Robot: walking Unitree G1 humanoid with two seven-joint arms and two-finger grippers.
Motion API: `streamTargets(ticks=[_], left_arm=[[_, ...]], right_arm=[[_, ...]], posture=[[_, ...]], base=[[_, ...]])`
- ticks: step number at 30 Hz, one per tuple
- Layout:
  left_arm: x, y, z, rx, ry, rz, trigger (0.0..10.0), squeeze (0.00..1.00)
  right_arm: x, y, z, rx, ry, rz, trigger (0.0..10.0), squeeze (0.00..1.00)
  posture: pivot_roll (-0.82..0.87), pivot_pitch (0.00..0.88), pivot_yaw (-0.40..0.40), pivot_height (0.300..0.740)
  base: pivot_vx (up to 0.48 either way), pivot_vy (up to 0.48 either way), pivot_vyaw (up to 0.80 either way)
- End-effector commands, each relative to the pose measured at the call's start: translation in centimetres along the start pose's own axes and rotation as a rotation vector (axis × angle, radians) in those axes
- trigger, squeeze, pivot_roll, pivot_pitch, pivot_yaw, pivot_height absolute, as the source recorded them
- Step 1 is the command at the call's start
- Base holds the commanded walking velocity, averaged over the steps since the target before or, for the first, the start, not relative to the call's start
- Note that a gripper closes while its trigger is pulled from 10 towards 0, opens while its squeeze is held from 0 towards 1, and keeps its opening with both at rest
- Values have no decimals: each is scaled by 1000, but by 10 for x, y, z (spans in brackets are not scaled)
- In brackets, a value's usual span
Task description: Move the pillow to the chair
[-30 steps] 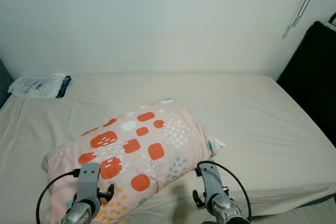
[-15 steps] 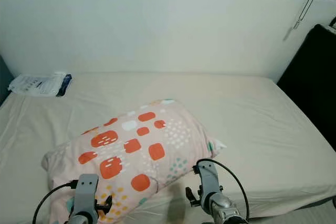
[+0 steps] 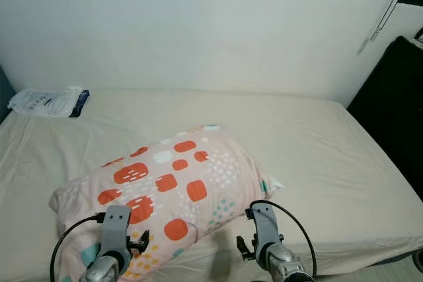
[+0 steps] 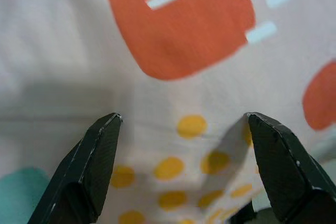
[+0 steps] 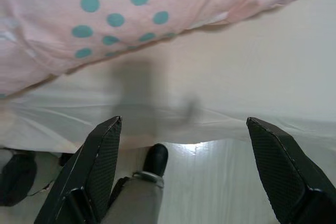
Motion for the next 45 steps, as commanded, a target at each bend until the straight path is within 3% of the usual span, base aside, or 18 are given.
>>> streamTargets(ticks=[1,6,8,12,17,25,31,33,35,37,39,45], left_arm=[[-10,-2,-12,-48,19,40,10000,0],[-15,-2,-7,-19,13,69,10000,0],[-11,-2,-4,-3,19,49,10000,0],[-7,-2,-1,14,25,30,10000,0],[-6,-2,3,34,28,15,10000,0],[-16,-4,0,9,-8,65,10000,0],[-37,-11,7,9,18,147,10000,0],[-37,-11,7,9,18,147,10000,0],[-43,-14,9,17,34,168,10000,0],[-47,-15,8,9,50,178,10000,0],[-50,-17,6,-1,70,183,10000,0],[-47,-16,-1,-22,69,160,10000,0]], right_arm=[[4,-1,-2,-4,28,-29,10000,0],[3,0,-2,-7,13,-20,10000,0],[12,-1,5,43,48,-90,10000,0],[16,-1,3,25,4,-115,10000,0],[0,0,6,27,65,-25,10000,0],[-12,0,14,64,29,20,10000,0],[-25,-2,11,46,-96,77,10000,0],[-25,-2,11,46,-96,77,10000,0],[-35,-4,9,43,-213,120,10000,0],[-36,-4,5,14,-247,117,10000,0],[-33,-5,-2,-40,-261,99,10000,0],[-37,-6,1,0,-265,105,10000,0]], posture=[[83,0,-137,740],[78,0,-140,740],[80,0,-141,740],[85,0,-145,740],[109,0,-150,740],[105,0,-149,740],[112,0,-146,740],[112,0,-146,740],[97,0,-122,740],[107,0,-130,740],[110,0,-136,740],[108,0,-141,740]], base=[[0,0,0],[0,0,0],[0,0,0],[0,0,0],[0,0,0],[0,0,0],[0,0,0],[0,0,0],[0,0,0],[0,0,0],[0,0,0],[0,0,0]])
Point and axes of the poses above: a point about 5 cm out from each wrist's last joint towards the gripper, its own y axis pointing out of the wrist towards the gripper, its own x axis along the axis of the wrist's last joint, z = x × y, the point moved 5 cm from there along y, pointing out of the wrist towards the gripper, and after that the axes turned 4 degrees about y, right-handed, at the moved point
